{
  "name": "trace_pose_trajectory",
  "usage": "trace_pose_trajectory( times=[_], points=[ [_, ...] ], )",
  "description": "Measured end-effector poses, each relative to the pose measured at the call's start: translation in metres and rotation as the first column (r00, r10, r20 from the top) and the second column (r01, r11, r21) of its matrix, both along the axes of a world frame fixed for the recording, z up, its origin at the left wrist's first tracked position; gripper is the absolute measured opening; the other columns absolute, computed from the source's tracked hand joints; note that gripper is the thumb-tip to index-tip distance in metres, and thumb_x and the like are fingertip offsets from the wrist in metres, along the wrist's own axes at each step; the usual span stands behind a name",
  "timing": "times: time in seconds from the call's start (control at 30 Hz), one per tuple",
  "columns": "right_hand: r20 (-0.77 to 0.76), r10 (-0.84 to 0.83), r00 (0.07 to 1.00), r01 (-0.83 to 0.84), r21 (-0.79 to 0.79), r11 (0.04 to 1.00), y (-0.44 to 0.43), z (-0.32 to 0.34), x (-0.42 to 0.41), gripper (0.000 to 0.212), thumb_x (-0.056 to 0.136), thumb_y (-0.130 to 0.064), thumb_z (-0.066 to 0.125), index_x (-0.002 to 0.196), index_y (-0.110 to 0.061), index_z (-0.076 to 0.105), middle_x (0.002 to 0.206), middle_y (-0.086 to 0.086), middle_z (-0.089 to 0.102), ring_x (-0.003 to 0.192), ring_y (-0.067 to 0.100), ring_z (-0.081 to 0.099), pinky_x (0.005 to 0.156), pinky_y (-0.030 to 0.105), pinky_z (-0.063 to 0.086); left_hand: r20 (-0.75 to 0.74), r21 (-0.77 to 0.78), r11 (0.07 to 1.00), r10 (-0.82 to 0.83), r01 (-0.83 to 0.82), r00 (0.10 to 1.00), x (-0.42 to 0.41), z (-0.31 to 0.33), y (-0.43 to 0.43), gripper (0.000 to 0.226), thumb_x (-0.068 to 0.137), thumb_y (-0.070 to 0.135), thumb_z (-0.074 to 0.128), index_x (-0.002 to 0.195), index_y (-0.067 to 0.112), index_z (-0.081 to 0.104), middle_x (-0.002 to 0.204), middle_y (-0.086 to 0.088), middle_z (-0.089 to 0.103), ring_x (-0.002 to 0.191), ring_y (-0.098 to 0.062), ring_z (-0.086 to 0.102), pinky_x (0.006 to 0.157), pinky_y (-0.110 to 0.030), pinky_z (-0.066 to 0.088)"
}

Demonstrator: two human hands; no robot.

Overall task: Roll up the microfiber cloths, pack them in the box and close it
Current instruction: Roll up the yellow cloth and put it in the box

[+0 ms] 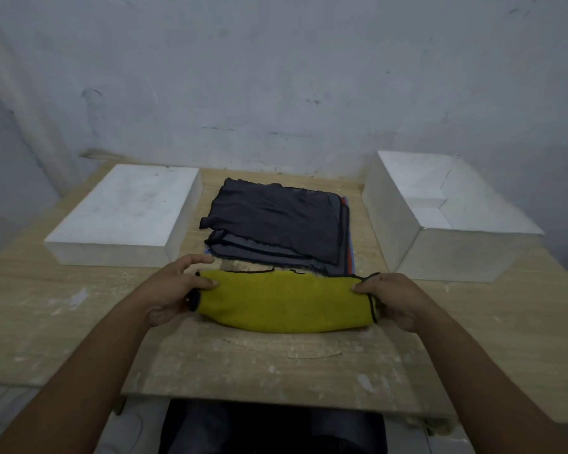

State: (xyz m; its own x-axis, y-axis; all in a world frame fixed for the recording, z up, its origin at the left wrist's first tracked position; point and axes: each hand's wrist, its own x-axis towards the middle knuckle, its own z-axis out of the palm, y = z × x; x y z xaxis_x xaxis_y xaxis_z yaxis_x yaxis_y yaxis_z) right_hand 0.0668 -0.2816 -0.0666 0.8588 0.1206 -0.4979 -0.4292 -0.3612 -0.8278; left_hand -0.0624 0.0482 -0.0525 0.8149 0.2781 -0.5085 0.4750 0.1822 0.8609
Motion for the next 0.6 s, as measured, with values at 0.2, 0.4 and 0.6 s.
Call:
trace_pose_trajectory(
  times=[0.2,0.4,0.6],
  points=[
    [0.055,0.192,0.98,-0.177,-0.208,0.962,0.0,0.002,-0.002,0.025,0.085,-0.021,0.071,0.077,-0.013,0.049,0.065,0.008,0.048,0.056,0.021,0.048,0.046,0.027,0.041,0.055,0.041,0.997,0.055,-0.058,0.997,0.004,-0.002,-0.005,0.029,0.084,-0.008,0.062,0.099,0.016,0.068,0.112,-0.007,0.066,0.1,-0.029,0.061,0.082,-0.039,0.051],
    [0.065,0.162,0.985,-0.151,-0.146,0.978,-0.004,-0.006,-0.006,0.021,0.084,-0.012,0.071,0.096,-0.016,0.053,0.099,0.012,0.061,0.085,0.031,0.061,0.059,0.034,0.048,0.012,0.171,0.984,0.04,-0.041,0.999,0.003,-0.01,0.004,0.034,0.086,-0.006,0.062,0.103,0.023,0.067,0.122,-0.01,0.061,0.108,-0.034,0.058,0.087,-0.044,0.054],
    [0.199,0.057,0.978,-0.039,-0.091,0.995,-0.012,-0.014,-0.012,0.023,0.081,-0.009,0.075,0.094,-0.011,0.055,0.094,0.011,0.058,0.077,0.023,0.057,0.055,0.03,0.042,-0.069,0.66,0.747,-0.049,0.082,0.996,-0.007,-0.027,0.014,0.044,0.08,0.008,0.074,0.121,0.011,0.06,0.134,-0.013,0.053,0.118,-0.031,0.05,0.09,-0.039,0.045]
  ],
)
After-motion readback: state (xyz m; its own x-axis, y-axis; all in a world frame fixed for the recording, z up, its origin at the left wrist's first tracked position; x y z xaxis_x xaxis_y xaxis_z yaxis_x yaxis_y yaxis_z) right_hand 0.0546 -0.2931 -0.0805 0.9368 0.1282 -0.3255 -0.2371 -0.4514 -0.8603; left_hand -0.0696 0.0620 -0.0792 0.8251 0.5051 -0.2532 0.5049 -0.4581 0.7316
